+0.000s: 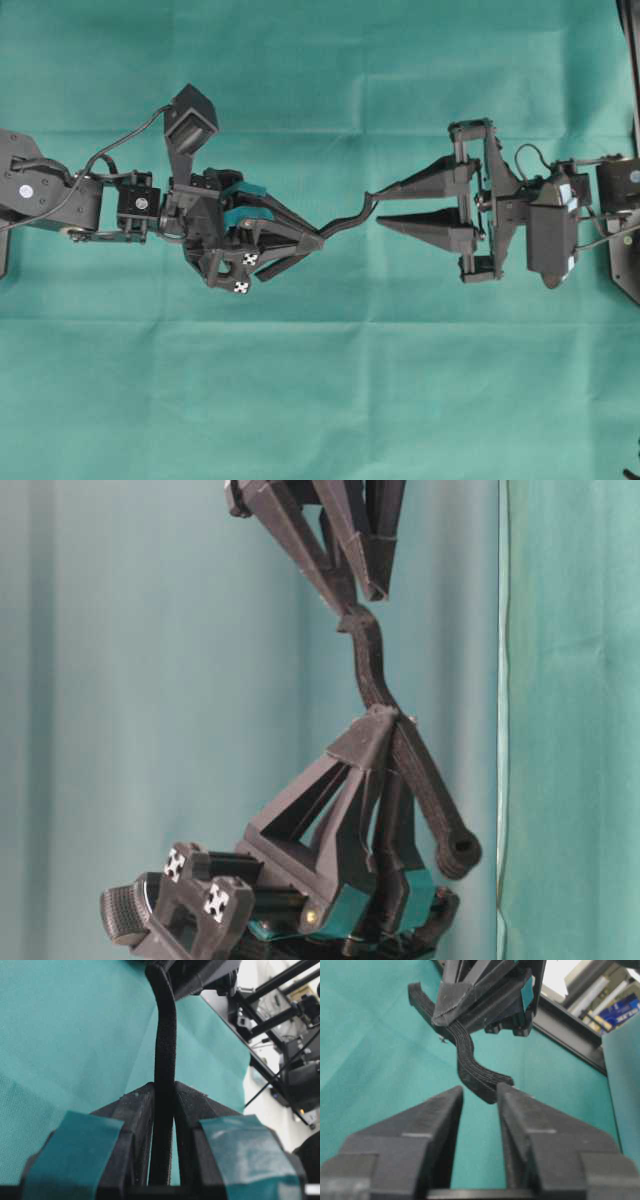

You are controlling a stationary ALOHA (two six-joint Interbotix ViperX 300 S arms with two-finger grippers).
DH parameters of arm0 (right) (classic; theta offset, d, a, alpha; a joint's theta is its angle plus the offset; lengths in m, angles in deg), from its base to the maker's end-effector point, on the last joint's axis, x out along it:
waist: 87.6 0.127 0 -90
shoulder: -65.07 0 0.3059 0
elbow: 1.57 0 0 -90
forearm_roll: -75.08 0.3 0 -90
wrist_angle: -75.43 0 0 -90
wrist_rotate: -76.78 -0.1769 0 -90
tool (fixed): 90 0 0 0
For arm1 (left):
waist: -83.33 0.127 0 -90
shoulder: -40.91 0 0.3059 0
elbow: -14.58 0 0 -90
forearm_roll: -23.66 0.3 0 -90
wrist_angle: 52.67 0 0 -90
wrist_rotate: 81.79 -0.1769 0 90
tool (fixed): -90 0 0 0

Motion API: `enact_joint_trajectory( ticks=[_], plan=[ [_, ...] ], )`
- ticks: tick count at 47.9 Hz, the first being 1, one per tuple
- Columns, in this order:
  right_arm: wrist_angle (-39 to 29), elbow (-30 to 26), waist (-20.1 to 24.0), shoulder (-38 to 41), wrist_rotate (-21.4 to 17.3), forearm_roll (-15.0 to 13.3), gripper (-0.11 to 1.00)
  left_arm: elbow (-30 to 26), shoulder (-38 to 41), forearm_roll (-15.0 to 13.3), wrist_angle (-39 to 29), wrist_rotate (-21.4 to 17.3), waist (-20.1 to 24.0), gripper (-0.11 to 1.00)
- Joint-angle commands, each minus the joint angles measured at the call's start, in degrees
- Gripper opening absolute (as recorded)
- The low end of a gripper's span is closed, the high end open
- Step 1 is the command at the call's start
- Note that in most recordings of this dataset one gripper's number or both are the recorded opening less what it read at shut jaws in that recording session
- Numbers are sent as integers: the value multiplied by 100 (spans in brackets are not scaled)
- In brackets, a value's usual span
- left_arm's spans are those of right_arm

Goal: Peel off the Velcro with your right arm.
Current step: 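Close the right gripper on the strip's free end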

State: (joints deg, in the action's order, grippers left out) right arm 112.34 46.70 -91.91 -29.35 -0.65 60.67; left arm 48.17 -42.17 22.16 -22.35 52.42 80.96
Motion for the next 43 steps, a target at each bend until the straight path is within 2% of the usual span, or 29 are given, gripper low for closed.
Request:
enact_joint_trajectory(
  ticks=[1,43],
  plan=[
    [53,-97,35,-26,-18,9,-3,-62,-114,-9,70,-18,53,10],
    [18,-70,79,-26,-18,-18,-8,-53,-114,-9,70,-44,123,10]
  ],
)
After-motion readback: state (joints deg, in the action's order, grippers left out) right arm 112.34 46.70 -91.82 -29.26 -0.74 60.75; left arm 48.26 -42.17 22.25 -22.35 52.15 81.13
